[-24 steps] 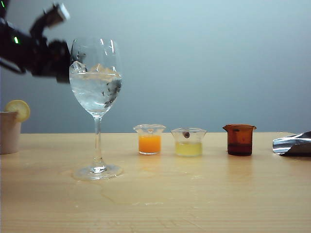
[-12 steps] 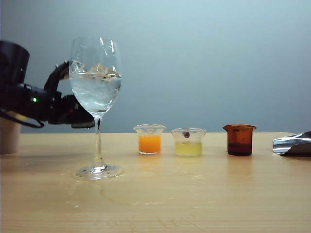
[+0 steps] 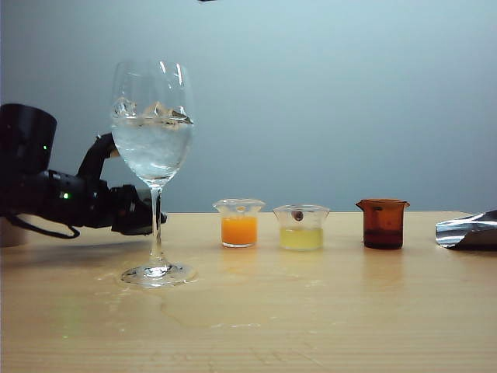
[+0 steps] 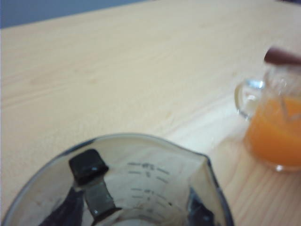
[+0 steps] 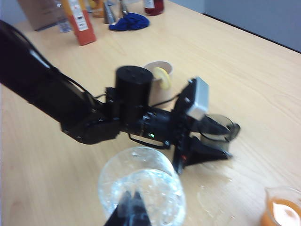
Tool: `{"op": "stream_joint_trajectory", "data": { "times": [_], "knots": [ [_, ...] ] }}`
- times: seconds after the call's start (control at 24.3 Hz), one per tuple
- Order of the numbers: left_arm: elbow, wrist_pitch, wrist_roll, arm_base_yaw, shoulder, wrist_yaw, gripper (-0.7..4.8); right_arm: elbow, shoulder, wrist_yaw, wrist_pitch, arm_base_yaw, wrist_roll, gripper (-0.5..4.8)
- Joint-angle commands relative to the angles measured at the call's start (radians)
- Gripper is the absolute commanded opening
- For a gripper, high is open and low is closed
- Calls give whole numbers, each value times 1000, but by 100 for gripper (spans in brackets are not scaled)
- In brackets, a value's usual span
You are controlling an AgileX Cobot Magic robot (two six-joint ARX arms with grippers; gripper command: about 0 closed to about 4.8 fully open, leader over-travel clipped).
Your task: Pick up the first measuring cup from the left, pour the coconut rum inside into the goblet, and finally put the measuring cup back in its original place.
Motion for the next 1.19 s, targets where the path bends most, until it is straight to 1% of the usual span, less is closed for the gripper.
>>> {"op": "stream_joint_trajectory", "data": {
  "times": [0.04, 0.12, 0.45, 0.58, 0.62, 0.66, 0.78, 0.86, 0.9, 0.99, 1.11, 1.19],
  "knots": [
    [5, 68, 23, -5, 23, -4, 74, 7, 7, -55, 23, -7, -3, -5],
    [5, 102, 22, -12, 48, -3, 75, 7, 13, -56, 23, -11, -3, -5],
    [5, 102, 18, -16, 85, -3, 81, 6, 13, -63, 16, -12, -3, -5],
    [5, 108, 18, -16, 85, -3, 103, 6, 13, -63, 15, -12, -3, -5],
    [5, 110, 18, -16, 85, -3, 133, 6, 13, -63, 15, -12, -3, -5],
    [5, 110, 11, -16, 85, -3, 230, 6, 13, -63, 15, -12, -3, -5],
    [5, 109, 3, -16, 85, -3, 392, 6, 13, -63, 15, -12, -3, -5],
    [5, 109, -21, -16, 84, -3, 457, 6, 13, -63, 15, -13, -3, -5],
    [5, 110, -38, -15, 83, -3, 479, 6, 13, -63, 15, -14, -3, -5],
    [5, 110, -62, -14, 79, -3, 479, 6, 13, -63, 15, -18, -3, -5],
    [5, 106, -79, -14, 68, -2, 479, 6, 12, -63, 15, -19, -3, -5],
    [5, 85, -80, -14, 43, 16, 479, 7, 10, -63, 14, -19, -2, -5]
  ]
}}
